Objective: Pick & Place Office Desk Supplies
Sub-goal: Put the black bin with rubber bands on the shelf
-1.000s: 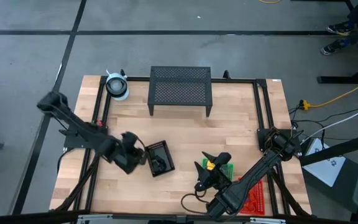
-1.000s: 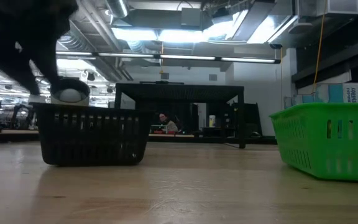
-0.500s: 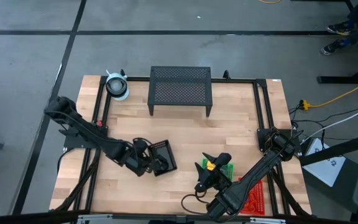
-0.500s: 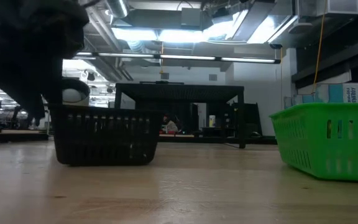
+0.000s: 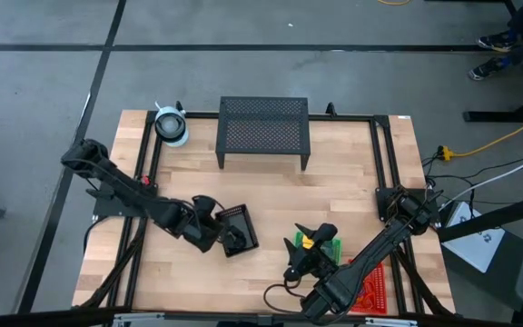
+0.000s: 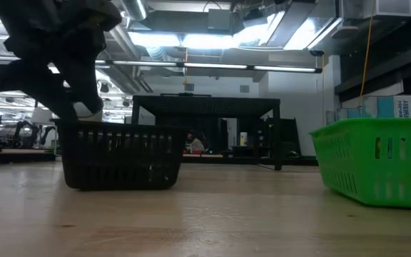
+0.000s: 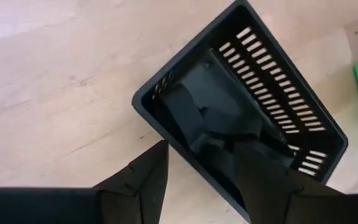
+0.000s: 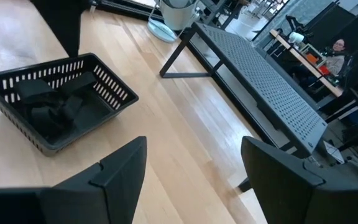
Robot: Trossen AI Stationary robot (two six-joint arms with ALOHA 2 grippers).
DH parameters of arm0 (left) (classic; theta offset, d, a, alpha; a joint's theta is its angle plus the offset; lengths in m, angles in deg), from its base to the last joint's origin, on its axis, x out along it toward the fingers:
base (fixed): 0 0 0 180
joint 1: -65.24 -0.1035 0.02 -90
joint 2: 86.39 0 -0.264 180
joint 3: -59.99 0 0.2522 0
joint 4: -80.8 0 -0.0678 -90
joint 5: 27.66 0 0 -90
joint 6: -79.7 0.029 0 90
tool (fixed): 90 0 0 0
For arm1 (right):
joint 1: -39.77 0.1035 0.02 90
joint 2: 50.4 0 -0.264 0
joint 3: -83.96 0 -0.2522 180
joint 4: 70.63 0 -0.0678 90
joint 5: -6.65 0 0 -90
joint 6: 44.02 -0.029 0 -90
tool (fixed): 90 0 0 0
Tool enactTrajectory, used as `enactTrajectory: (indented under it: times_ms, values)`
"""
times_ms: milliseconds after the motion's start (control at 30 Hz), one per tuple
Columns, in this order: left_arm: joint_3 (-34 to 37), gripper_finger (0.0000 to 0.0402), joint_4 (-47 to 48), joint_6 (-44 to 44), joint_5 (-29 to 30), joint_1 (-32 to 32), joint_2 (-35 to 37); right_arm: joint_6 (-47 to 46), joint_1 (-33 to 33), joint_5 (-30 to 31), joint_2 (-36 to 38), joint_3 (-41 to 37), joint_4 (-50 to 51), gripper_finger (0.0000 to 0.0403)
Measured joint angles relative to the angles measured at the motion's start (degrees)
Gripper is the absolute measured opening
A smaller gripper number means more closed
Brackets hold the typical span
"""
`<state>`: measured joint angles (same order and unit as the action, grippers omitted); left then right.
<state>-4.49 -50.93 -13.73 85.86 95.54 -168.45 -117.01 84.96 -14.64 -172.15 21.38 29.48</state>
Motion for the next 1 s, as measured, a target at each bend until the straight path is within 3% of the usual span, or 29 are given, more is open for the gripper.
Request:
enactTrajectory:
  times_ms: [400, 667, 800, 1000]
  values:
    - [-0.02, 0.0175, -0.54, 0.19, -3.83, -0.46, -3.31, 0.00, -0.01, -0.83, 0.00, 0.00, -0.44, 0.0263]
    - [-0.02, 0.0173, -0.51, 5.79, -5.19, -2.77, -4.39, 0.00, -0.13, -1.08, 0.00, 0.00, -0.69, 0.0263]
    - [-0.02, 0.0150, -0.38, 8.24, -5.58, -3.19, -4.39, 0.02, -0.13, -1.28, 0.00, 0.00, -0.69, 0.0263]
    - [-0.02, 0.0082, 1.95, 11.88, -5.56, -3.19, -4.42, 0.02, -0.13, -1.74, 0.00, 0.00, -1.15, 0.0263]
